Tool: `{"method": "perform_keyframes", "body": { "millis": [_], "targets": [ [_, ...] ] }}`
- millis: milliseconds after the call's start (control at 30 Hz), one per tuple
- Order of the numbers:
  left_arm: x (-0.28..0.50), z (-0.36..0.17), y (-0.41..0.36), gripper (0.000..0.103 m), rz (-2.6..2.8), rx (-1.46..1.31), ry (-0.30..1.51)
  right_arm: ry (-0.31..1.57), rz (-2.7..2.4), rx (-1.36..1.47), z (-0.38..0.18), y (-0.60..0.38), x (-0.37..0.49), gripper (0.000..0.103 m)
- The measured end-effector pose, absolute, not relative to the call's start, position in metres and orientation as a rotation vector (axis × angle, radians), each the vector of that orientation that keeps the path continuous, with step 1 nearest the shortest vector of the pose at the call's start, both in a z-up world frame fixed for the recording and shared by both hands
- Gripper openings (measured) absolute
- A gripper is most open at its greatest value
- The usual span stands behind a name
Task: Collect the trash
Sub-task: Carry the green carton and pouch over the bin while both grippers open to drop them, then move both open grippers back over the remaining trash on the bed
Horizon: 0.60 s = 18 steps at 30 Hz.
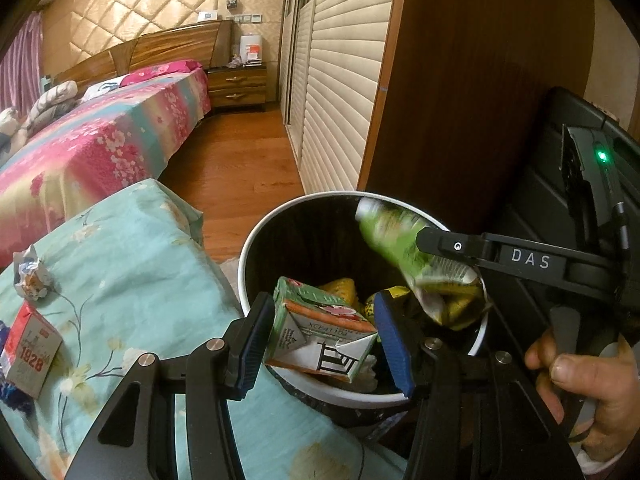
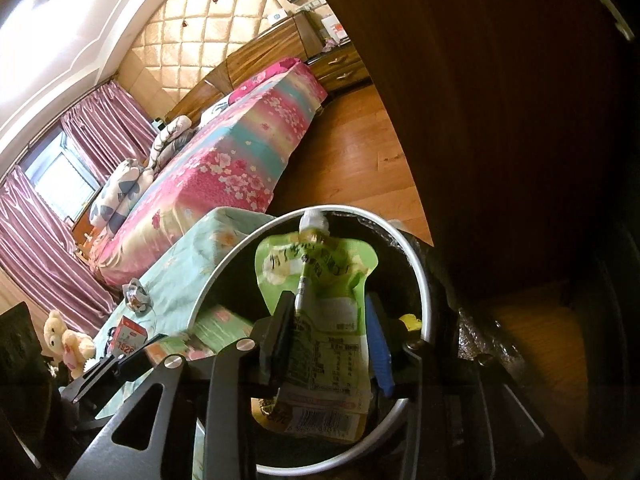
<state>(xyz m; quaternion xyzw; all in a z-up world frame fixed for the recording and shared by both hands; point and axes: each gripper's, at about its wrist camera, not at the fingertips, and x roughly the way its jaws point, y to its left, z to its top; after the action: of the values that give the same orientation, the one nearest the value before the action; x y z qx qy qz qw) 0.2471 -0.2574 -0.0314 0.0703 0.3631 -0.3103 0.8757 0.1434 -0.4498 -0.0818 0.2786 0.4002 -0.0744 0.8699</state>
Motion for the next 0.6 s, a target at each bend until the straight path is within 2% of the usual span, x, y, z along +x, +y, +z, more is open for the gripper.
{"method": "perform_keyframes", "body": {
  "millis": [167,300,367,600],
  "targets": [
    [0.243,-0.029,-0.249,0.059,-0.638,0.123,0.754,0.814,-0.160,0.616,-0.078,-0.453,0.140,0.058],
    [0.236,-0.025,-0.237,0.066,-0.629,0.083,0.739,0.796,-0.155,0.629,-0.076,-0.451,0.137,0.064],
    [0.232,-0.024,-0.230,0.066,-0.618,0.073,0.732,0.783,-0.150,0.630,-0.073,-0.447,0.135,0.069],
    [0.218,-0.032,-0.192,0.066,-0.554,0.035,0.749,0.770,-0.121,0.622,-0.066,-0.427,0.133,0.074]
  ]
}}
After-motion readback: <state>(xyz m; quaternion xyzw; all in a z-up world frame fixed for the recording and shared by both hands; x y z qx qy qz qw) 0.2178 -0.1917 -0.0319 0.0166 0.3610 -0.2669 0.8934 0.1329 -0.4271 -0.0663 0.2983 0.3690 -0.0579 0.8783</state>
